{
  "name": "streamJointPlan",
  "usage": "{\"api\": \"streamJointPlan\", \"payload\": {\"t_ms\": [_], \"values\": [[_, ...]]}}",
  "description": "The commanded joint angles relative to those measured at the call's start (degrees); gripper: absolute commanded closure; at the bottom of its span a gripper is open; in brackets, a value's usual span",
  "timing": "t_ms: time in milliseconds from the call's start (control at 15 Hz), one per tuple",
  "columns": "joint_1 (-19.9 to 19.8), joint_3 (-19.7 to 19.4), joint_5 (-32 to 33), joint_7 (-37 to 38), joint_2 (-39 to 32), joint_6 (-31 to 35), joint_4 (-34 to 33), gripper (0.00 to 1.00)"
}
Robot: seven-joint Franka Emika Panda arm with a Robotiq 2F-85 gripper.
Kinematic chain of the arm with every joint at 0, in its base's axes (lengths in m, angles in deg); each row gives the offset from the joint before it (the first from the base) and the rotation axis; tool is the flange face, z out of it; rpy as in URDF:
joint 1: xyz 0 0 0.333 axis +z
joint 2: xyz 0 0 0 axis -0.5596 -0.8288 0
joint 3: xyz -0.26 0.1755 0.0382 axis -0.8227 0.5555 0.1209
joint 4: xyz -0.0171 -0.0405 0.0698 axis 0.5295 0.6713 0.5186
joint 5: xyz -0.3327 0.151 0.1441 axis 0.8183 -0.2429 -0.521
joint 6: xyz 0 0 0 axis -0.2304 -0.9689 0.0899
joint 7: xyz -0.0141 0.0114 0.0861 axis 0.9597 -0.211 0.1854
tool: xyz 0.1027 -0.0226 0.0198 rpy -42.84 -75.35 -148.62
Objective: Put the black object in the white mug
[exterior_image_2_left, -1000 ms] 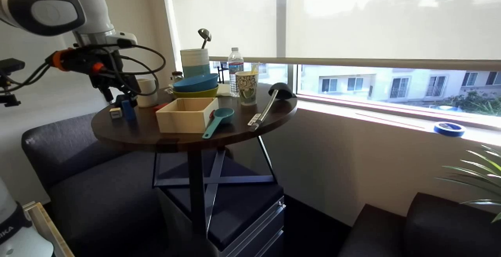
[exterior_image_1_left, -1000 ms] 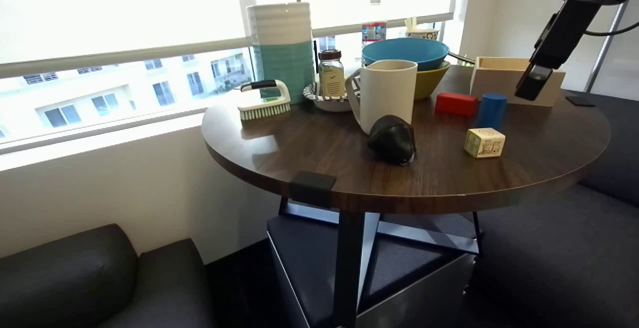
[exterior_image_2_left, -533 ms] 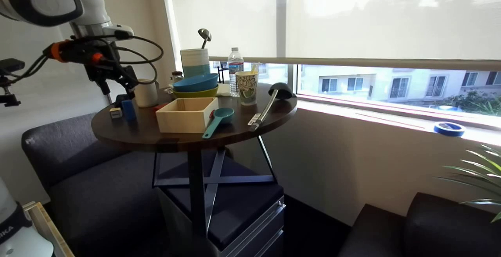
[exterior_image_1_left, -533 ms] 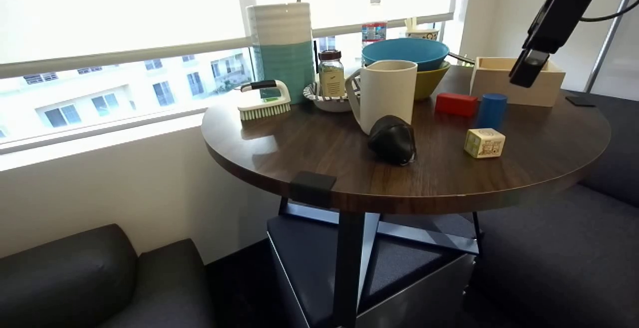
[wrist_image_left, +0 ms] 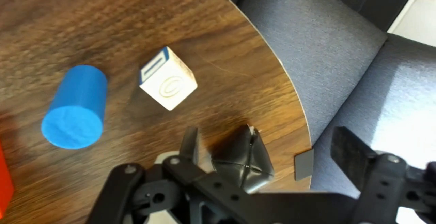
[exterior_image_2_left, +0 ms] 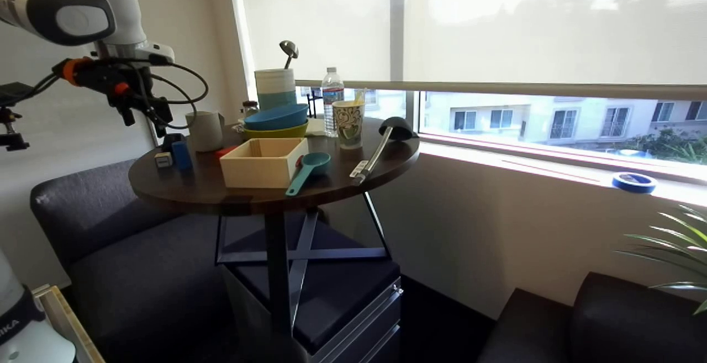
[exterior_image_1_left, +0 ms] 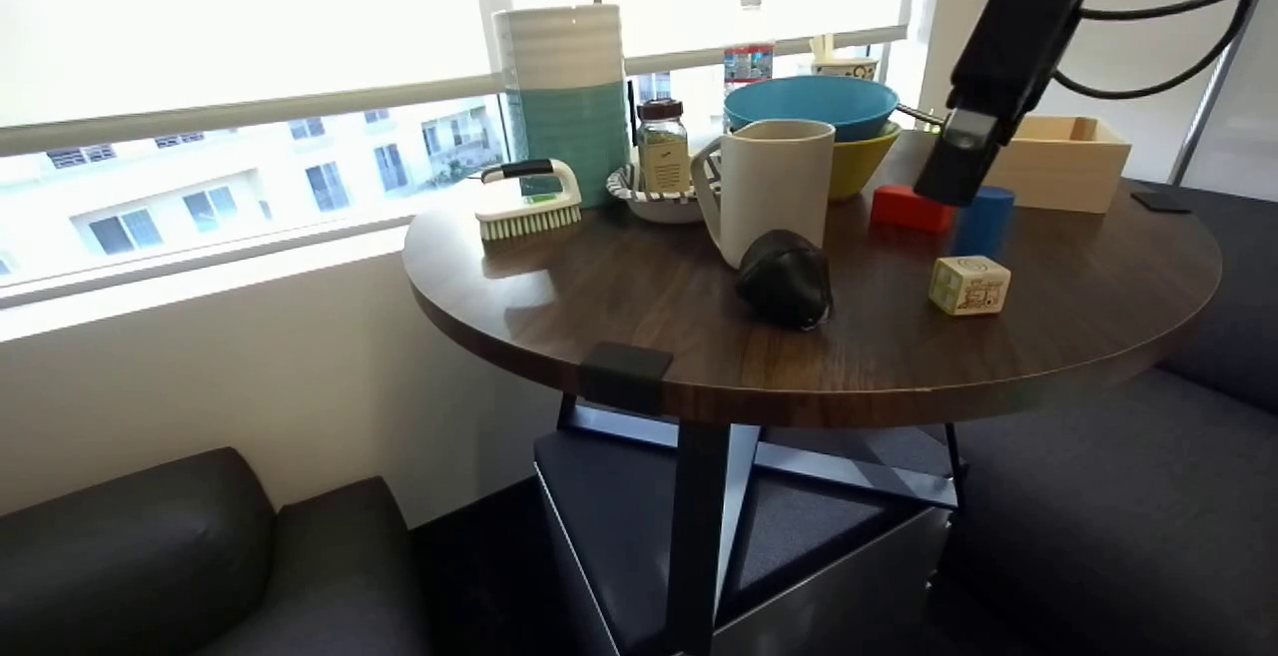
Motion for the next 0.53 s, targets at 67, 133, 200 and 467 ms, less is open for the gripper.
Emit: {"api": "streamJointPlan", "payload": {"t_ms": [67, 133, 200, 467], "values": [[-0.26, 3.5, -5.04, 5.66, -5.67, 6.92, -2.45, 0.0], [-0.79, 4.52, -5.09, 7.67, -6.56, 9.16, -2.54, 0.0], [-1.13, 5.06, -5.01, 9.31, -7.45, 11.07, -2.39, 0.0], [-1.87, 6.61, -4.21, 15.89, -10.14, 15.54, -2.36, 0.0]]}}
